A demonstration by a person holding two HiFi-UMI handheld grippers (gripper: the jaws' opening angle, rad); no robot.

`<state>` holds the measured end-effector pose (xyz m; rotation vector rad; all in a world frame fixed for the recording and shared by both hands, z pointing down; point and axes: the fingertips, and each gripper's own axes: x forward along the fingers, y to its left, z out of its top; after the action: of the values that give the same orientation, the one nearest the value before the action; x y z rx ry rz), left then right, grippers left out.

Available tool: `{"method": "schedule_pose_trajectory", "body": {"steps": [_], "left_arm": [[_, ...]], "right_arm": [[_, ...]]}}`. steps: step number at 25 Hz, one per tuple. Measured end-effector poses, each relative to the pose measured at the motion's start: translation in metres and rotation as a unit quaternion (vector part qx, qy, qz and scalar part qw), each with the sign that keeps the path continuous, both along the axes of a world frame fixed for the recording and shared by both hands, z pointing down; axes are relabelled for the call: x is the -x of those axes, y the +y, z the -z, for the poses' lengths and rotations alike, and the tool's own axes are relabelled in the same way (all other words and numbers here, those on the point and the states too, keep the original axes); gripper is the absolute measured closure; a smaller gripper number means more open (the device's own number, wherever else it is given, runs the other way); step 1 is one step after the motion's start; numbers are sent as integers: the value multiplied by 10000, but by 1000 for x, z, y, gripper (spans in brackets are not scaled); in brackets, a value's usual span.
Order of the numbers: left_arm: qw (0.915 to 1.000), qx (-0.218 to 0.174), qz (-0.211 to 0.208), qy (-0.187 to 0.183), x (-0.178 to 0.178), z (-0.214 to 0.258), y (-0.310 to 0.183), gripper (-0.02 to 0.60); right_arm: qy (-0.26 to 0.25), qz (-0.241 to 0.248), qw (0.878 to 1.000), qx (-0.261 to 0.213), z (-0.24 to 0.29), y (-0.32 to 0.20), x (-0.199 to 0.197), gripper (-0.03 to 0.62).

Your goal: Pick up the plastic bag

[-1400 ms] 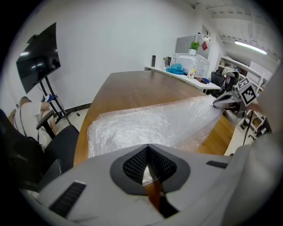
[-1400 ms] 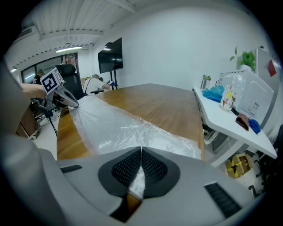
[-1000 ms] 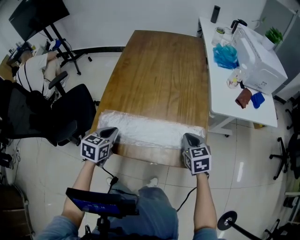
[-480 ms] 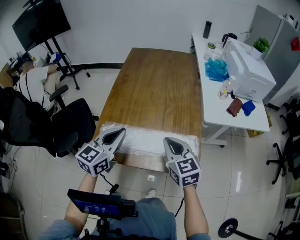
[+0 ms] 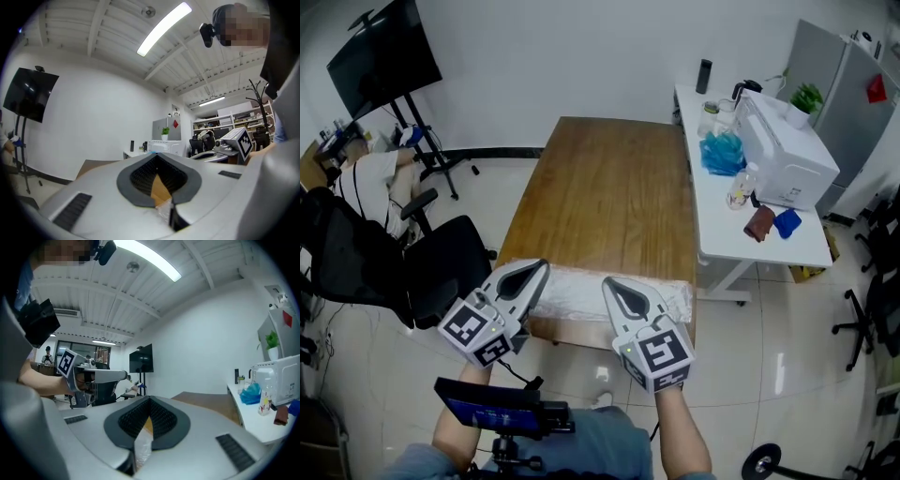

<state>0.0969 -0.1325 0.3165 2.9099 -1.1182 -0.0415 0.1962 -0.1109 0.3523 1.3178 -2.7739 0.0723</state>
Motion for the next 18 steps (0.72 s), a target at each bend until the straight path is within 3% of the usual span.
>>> {"method": "schedule_pose_trajectory", "body": {"steps": [5,18], "left_arm": [[9999,-112,-27,79,-6,11,7,577],[9999,-152,-27,-34,-18,4,10,577]], "right_arm": [[-332,45,9986,-398,26,8,8,594],[-338,63,9987,-364,29,9,11,594]]}}
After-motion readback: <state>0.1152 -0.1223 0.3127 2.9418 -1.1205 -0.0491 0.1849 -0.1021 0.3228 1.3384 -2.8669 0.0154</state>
